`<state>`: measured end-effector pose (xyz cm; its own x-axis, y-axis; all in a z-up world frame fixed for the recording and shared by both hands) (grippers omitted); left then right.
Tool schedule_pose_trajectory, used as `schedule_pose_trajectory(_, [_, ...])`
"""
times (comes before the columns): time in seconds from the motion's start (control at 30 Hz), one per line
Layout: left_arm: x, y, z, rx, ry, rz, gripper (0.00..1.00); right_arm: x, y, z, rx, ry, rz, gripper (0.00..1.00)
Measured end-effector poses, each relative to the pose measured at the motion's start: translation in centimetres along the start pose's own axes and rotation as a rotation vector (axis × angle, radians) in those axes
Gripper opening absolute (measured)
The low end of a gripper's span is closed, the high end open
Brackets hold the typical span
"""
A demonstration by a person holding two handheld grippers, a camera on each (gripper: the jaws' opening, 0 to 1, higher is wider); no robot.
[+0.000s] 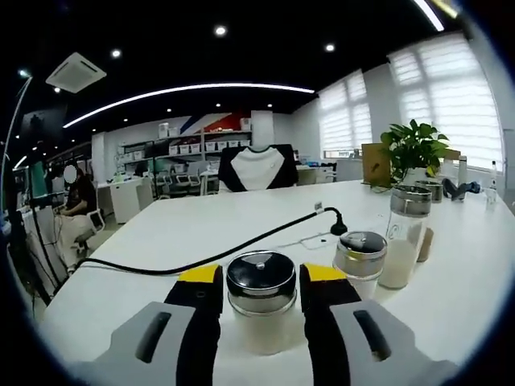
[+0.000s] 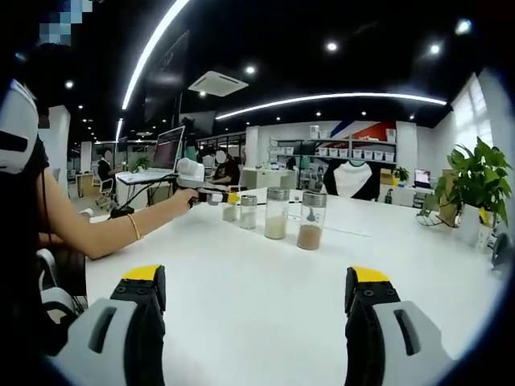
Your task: Rotate the seasoning bottle until the label or dispensing opening points toward the visible target arrow and the bottle remains upright within the marked orientation range
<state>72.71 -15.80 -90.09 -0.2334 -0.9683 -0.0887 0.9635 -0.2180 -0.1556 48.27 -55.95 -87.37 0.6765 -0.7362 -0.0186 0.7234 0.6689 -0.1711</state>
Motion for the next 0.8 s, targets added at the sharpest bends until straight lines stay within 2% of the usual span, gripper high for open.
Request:
schedule_pose_trajectory(0.13, [-0.3, 0.0, -0.3, 0.017, -0.052, -0.028, 0.40, 0.1, -0.1, 0.0, 0.004, 0.005, -0.002, 0.93])
schedule_pose_trajectory(0.23, [-0.3, 0.0, -0.3, 0.026, -0.063, -0.042, 0.37, 0.2, -0.2, 0.0, 0.010, 0.016, -0.001, 0.93])
schedule_pose_trajectory(0.5, [-0.4, -0.2, -0.4, 0.055, -0.057, -0.015, 0.35, 0.1, 0.1, -0.2, 0.018, 0.030, -0.001, 0.93])
schedule_pose_trajectory(0.6, [-0.3, -0.4, -0.2, 0.062, -0.036, -0.016, 0.34, 0.2, 0.1, -0.3, 0.020, 0.035, -0.005, 0.93])
schedule_pose_trajectory(0.7, [-0.3, -0.5, 0.4, 0.081, -0.062, -0.025, 0.34, 0.3, 0.0, -0.3, 0.018, 0.039, -0.004, 0.93])
schedule_pose_trajectory(0.8, [0.0, -0.8, 1.0, 0.097, -0.053, -0.027, 0.34, 0.4, 0.0, -0.4, 0.018, 0.040, 0.000, 0.93])
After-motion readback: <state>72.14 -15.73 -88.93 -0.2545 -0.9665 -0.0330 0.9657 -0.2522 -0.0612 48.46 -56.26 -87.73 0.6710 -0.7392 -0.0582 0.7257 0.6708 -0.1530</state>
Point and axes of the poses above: the point that each gripper's makers call its tool centre point, and the gripper's own axes: y roughly forward along the fingers, x roughly to its right, z roughly out of its top, the point moved 8 cm from there along -y, roughly backward along the fingers, and after that the axes turned 3 degrees about y, right-handed, at the moved point
